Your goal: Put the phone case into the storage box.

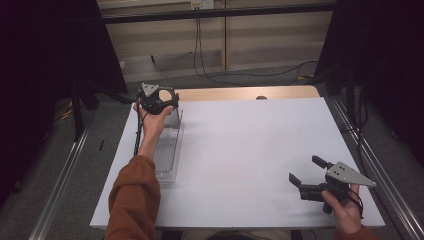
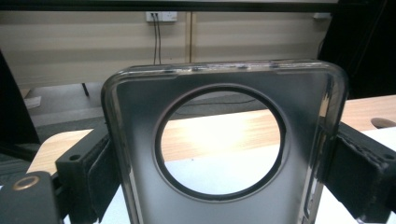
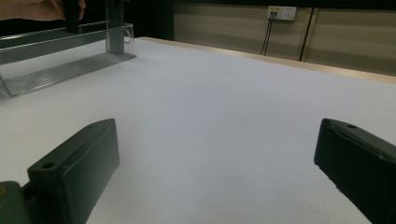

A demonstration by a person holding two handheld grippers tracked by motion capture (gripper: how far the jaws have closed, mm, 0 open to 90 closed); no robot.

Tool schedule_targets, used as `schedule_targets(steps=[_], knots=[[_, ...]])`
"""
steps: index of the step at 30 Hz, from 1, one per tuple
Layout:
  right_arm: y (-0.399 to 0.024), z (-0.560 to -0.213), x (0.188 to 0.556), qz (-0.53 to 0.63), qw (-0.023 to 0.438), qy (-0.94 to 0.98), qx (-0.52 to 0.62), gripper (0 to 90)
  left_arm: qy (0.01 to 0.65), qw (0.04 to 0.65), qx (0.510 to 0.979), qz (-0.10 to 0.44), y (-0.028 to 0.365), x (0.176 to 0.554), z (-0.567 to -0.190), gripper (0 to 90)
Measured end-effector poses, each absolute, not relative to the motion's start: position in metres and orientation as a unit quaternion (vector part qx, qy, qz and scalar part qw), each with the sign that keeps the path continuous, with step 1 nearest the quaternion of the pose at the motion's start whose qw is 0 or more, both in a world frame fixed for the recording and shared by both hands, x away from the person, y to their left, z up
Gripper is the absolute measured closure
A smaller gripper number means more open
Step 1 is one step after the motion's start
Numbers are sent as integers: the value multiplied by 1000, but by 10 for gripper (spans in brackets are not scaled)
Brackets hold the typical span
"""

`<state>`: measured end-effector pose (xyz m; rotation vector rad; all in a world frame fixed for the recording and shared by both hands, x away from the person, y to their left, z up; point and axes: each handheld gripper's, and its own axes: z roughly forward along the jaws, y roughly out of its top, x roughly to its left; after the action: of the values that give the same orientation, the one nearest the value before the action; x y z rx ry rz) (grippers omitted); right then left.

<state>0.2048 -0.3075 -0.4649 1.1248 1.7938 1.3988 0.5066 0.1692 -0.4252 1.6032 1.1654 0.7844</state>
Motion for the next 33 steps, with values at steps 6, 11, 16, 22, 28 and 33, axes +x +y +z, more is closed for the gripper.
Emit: schedule_targets(steps=[6,11,16,22,28,33], knots=[[-308,-465,205,527,298,676,421,0,479,477,661,325,165,510,-425,81],[-308,-465,205,528,296,677,418,0,478,477,663,323,162,514,-427,81],[-308,-465,205,528,297,675,420,0,479,479,663,318,160,514,-430,70],[-307,-465,204,530,295,672,424,0,479,475,667,316,161,513,-428,42],[-307,-464,205,531,295,673,422,0,476,481,665,317,163,513,-427,28],[-307,-465,205,529,294,675,422,0,468,488,662,324,160,509,-421,25]])
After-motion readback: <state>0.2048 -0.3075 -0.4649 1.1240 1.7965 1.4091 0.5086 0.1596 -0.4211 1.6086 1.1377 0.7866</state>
